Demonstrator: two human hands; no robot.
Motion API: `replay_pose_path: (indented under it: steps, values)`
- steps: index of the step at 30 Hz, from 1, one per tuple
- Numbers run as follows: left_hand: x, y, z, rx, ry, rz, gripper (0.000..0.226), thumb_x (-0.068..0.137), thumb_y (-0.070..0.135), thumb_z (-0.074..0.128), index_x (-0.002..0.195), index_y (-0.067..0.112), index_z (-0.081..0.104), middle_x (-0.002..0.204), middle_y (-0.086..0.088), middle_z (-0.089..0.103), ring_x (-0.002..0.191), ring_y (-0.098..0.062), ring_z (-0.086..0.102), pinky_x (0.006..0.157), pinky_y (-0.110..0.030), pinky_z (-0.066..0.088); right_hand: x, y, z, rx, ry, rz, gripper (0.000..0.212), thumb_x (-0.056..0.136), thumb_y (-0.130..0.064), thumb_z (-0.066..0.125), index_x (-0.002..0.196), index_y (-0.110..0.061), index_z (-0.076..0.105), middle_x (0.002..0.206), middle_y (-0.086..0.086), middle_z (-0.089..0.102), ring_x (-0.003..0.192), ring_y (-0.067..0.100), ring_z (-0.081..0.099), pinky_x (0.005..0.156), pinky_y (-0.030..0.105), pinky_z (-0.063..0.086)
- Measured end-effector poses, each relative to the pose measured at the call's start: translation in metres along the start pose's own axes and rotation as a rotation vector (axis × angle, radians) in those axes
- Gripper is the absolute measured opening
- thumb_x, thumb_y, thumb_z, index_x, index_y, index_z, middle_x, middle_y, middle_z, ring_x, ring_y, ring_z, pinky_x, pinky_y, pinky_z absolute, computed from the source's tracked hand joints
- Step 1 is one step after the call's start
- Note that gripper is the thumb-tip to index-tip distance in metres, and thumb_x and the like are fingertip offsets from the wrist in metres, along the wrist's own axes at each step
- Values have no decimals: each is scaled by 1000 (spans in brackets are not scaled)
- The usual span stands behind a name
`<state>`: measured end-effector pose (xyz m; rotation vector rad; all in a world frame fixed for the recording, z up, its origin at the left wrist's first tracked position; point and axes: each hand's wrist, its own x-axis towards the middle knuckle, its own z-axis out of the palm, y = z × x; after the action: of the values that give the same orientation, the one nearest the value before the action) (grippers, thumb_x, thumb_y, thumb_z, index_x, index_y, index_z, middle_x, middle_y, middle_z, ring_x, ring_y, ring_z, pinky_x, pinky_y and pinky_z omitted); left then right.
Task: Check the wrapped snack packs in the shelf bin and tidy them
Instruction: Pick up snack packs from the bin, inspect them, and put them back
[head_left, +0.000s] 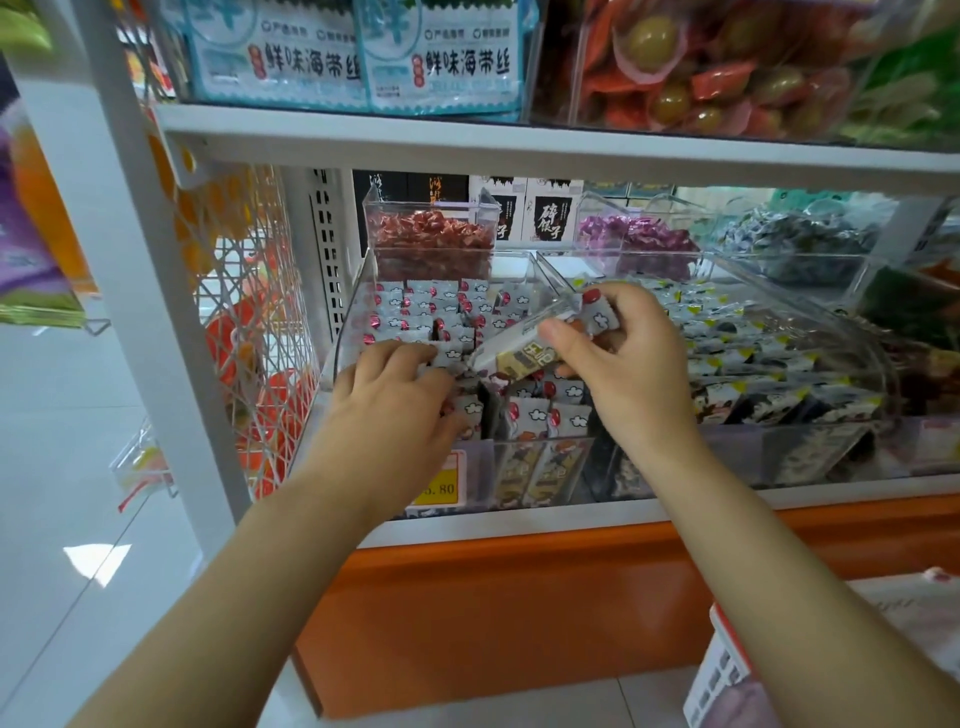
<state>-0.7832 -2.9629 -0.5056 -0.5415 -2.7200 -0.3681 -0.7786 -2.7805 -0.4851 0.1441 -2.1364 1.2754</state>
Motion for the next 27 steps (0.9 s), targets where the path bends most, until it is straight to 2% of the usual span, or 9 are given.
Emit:
replay_pose_path:
  steps: [3,7,10,12,15,18,21,23,27]
  values:
    - [-2,-3,-3,-80,23,28,22,92,33,50,108,25,62,140,2,39,130,-14,16,108,-39,19,5,-4,9,-90,-78,-108,31,81,-29,70,106,-13,60,93,-7,62,82,7,58,71,16,43]
    - [-5,-5,-4,-174,42,21,10,88,24,58,92,22,68,137,1,43,128,-14,19,105,-34,20,9,-5,29,-312,-246,-214,43,77,-32,74,114,-11,61,103,-4,55,90,6,48,71,7,33]
    - [-4,-5,-5,-194,71,23,10,87,21,59,86,21,70,135,1,45,127,-15,22,102,-29,19,6,-7,46,-471,-381,-239,45,78,-30,74,116,-11,61,112,1,55,96,14,53,74,18,37]
    - [-3,-4,-6,-185,76,30,11,88,21,59,87,20,70,134,1,47,126,-16,23,99,-24,17,6,-7,49,-571,-357,-279,41,81,-33,71,115,-13,63,112,4,59,101,20,55,77,27,38]
    - [-1,-7,-11,-138,83,41,10,86,23,61,90,21,71,133,0,48,126,-19,27,99,-24,18,6,-7,48,-724,-494,-362,22,91,-39,54,97,-24,70,90,-5,60,98,19,45,83,36,29]
    - [0,-13,-19,-108,121,16,6,83,25,65,89,23,66,128,2,50,124,-18,27,103,-29,20,10,-6,41,-641,-679,-281,31,98,-30,41,88,-20,68,76,-8,57,93,14,39,91,39,34]
    - [0,-15,-20,-75,150,27,9,83,23,65,91,20,65,124,0,52,122,-18,27,102,-30,22,26,-9,36,-445,-565,-211,26,93,-13,46,103,-20,69,100,-4,68,100,14,55,90,35,44]
    - [0,-15,-18,-72,136,29,10,84,23,63,94,20,64,123,1,51,122,-18,27,103,-30,23,35,-8,34,-391,-470,-179,27,89,-6,49,99,-20,70,92,-6,66,94,16,61,85,30,46]
    - [0,-15,-15,-94,167,51,9,86,19,62,95,20,62,121,0,51,121,-17,28,99,-25,21,46,4,42,-528,-417,-273,17,87,-17,60,99,-23,72,98,-6,67,102,17,51,79,28,37]
